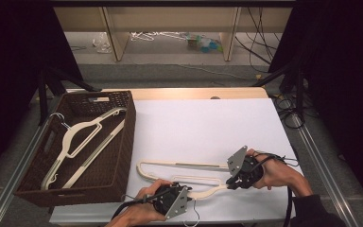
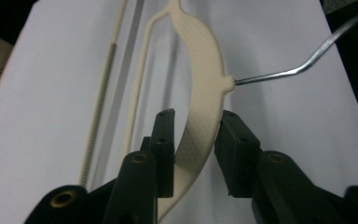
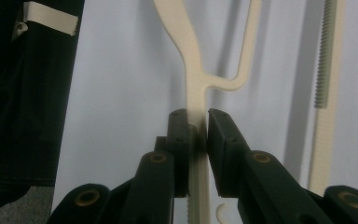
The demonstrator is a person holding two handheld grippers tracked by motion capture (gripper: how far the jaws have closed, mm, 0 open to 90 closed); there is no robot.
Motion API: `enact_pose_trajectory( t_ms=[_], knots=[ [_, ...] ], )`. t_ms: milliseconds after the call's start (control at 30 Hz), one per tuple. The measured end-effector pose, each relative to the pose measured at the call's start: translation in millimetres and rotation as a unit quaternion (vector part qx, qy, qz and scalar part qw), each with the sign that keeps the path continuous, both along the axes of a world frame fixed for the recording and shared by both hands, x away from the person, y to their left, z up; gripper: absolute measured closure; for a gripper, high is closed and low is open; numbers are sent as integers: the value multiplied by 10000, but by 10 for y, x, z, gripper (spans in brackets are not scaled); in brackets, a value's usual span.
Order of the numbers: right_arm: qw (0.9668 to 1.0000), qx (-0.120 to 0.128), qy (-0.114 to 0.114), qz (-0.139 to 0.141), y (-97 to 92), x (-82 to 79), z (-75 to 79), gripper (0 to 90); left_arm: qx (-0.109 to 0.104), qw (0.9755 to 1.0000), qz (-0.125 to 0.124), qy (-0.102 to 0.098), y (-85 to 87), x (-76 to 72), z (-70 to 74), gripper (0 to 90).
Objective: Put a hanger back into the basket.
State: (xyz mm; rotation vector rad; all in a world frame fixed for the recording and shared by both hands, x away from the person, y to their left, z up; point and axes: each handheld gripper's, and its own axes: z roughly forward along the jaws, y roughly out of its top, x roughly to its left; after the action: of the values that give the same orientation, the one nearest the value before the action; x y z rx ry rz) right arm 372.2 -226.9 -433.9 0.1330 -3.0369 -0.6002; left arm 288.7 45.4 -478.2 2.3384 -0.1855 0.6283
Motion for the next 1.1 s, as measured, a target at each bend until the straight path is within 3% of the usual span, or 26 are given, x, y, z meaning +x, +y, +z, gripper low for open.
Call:
enact_pose_trajectory(
  t_ms=[167, 233, 300, 400, 467, 500, 567, 600, 633, 667, 767, 900, 1000, 1033, 1067, 1100],
  knots=[
    [9995, 268, 128, -71, -64, 13, 33, 838, 80, 9993, -252, -275, -17, 2, 130, 750],
    [9992, 309, 120, -231, -98, 20, 52, 806, 93, 9988, -309, -368, -24, 5, 174, 766],
    [9990, 307, 28, -331, -120, 31, 64, 748, -21, 9984, -302, -479, -24, 9, 250, 788],
    [9971, 521, 49, -551, -141, 37, 125, 634, -225, 9975, -306, -592, -27, 51, 392, 830],
    [9929, 759, -249, -878, -159, 47, 194, 551, -255, 9967, -380, -667, -33, 103, 488, 852],
    [9914, 846, -324, -944, -169, 53, 231, 531, -274, 9961, -478, -693, -45, 134, 528, 854],
    [9873, 1034, -500, -1098, -183, 47, 304, 485, -292, 9968, -371, -651, -49, 166, 584, 855],
    [9856, 1105, -561, -1153, -192, 47, 340, 475, -197, 9962, -443, -718, -56, 193, 622, 855],
    [9839, 1151, -615, -1223, -200, 40, 368, 464, -367, 9981, -139, -484, -46, 184, 622, 855],
    [9816, 1182, -724, -1309, -213, 37, 401, 447, -397, 9986, -13, -352, -41, 195, 636, 855],
    [9748, 1307, -894, -1569, -252, 51, 462, 426, -475, 9978, 458, 8, 4, 230, 692, 855],
    [9645, 1664, -905, -1837, -303, 34, 525, 373, -898, 9914, 850, 418, 79, 329, 807, 855],
    [9548, 1946, -954, -2036, -347, 32, 566, 345, -1175, 9839, 1138, 722, 155, 399, 902, 855],
    [9500, 2053, -1013, -2126, -360, 29, 581, 334, -1260, 9804, 1260, 839, 183, 423, 936, 855],
    [9442, 2166, -1064, -2241, -374, 23, 602, 327, -1290, 9790, 1315, 875, 203, 436, 957, 855],
    [9405, 2230, -1110, -2312, -380, 15, 616, 326, -1342, 9772, 1361, 922, 225, 451, 981, 855]
  ],
)
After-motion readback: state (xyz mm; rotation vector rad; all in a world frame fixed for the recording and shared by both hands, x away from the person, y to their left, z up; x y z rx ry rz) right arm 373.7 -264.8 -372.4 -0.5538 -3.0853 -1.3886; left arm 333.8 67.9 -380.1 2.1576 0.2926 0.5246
